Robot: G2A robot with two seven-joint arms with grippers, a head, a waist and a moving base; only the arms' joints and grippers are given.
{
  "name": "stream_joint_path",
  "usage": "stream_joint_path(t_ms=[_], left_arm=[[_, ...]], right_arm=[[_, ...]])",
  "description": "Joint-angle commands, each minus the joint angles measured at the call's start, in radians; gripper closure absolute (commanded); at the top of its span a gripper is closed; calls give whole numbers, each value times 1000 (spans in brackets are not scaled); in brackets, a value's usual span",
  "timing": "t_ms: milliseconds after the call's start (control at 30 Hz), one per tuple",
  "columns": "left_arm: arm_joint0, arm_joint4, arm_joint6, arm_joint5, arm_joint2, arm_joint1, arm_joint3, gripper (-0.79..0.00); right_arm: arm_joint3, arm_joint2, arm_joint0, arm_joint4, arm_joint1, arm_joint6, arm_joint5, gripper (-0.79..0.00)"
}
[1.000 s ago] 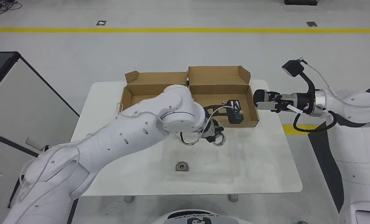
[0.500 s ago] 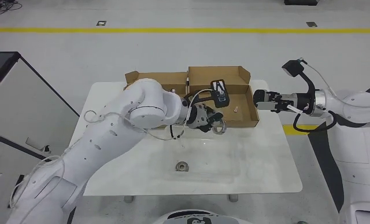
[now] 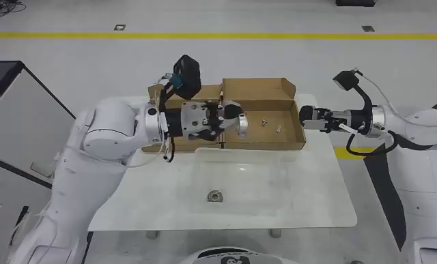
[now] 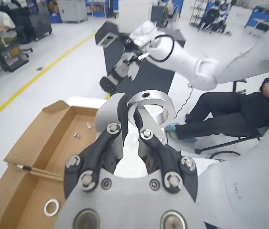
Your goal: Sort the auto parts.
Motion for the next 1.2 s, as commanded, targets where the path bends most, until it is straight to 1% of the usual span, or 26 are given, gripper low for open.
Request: stream_joint_path(t_ms=[0,100,167,233,433,533,567,900,967,1033,1167], left_arm=[[0,-74,6,-74,-3,2,7,0],[-14,-169,10,-160,6,4,23,0],[-33,-189,-3,-186,10,5,40,0],[-48,-233,6,-223,30,3,42,0],[-113,-397,31,-365,104,-3,86,0],[-152,-464,31,-365,134,-5,91,0],[-157,-448,31,-365,134,-3,108,0],[-154,-447,36,-360,134,-3,108,0],[-136,-446,86,-349,127,-6,96,0],[-121,-474,138,-365,124,-9,92,0],[-102,-557,207,-365,123,-15,84,0]], right_arm=[[0,0,0,0,0,0,0,-785],[0,0,0,0,0,0,0,-785],[0,0,0,0,0,0,0,-785],[0,0,0,0,0,0,0,-785],[0,0,0,0,0,0,0,-785],[0,0,0,0,0,0,0,-785],[0,0,0,0,0,0,0,-785],[0,0,0,0,0,0,0,-785],[0,0,0,0,0,0,0,-785],[0,0,0,0,0,0,0,-785],[0,0,0,0,0,0,0,-785]])
